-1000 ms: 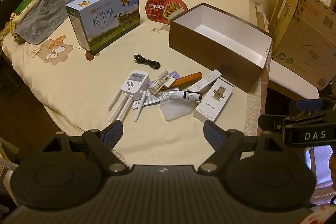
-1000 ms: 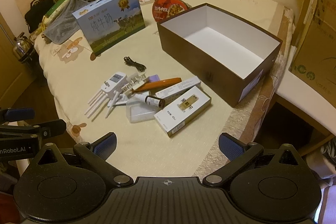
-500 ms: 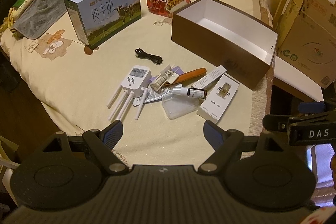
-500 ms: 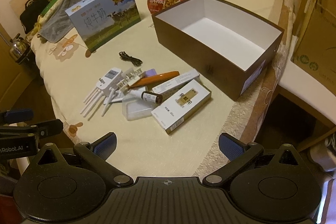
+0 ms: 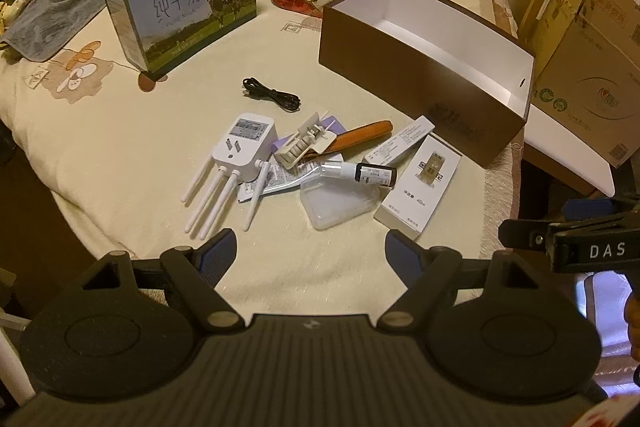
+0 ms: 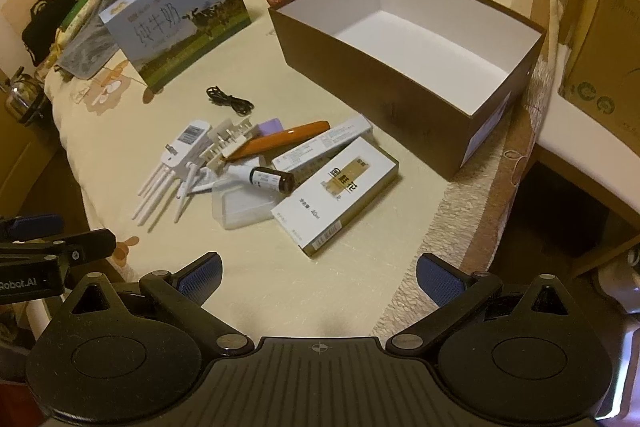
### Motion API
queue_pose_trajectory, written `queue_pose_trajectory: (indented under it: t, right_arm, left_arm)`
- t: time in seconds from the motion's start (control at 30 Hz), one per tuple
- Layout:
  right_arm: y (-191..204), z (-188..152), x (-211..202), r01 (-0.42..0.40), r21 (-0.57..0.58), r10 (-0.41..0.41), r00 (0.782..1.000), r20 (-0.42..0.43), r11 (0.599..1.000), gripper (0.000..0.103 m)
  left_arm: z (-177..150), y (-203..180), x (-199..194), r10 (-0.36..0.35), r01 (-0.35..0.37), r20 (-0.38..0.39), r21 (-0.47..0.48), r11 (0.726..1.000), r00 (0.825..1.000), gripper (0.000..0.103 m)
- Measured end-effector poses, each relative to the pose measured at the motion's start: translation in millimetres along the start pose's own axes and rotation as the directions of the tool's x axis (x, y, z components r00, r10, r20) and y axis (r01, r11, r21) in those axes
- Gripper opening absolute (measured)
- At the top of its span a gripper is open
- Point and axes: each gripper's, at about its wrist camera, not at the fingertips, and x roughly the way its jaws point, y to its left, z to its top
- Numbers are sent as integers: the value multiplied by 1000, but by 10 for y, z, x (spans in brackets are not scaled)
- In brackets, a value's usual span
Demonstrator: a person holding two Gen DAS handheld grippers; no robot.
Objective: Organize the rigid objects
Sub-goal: 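Grasp the brown spray bottle with the right tool while the left tool approaches the white clip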
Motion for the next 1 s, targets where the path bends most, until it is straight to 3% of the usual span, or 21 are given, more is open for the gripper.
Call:
queue_pose_trajectory:
  t: [0.2,0.3,0.47,0.6,1.0]
  right_arm:
    - [51,52,214,-19,-21,19,1000,11,1000,100]
    - [97,88,352,-38,-35,38,999,5,999,90]
    - [189,172,593,-59,-81,60,998,14,995,86]
    - [277,253,821,-76,-145,79,997,19,987,76]
    - [460,481,1385,-112,-325,121,993,8,939,59]
  left_arm:
    - [51,50,208,-1,1,14,9,1000,1000,78]
    - [73,112,321,-2,2,10,4,1000,1000,77]
    - [87,235,524,2,-2,2,-3,1000,1000,75]
    - [113,338,707,9,-9,-20,-12,1000,1000,74]
    - [246,505,1162,11,-12,-52,-5,1000,999,72]
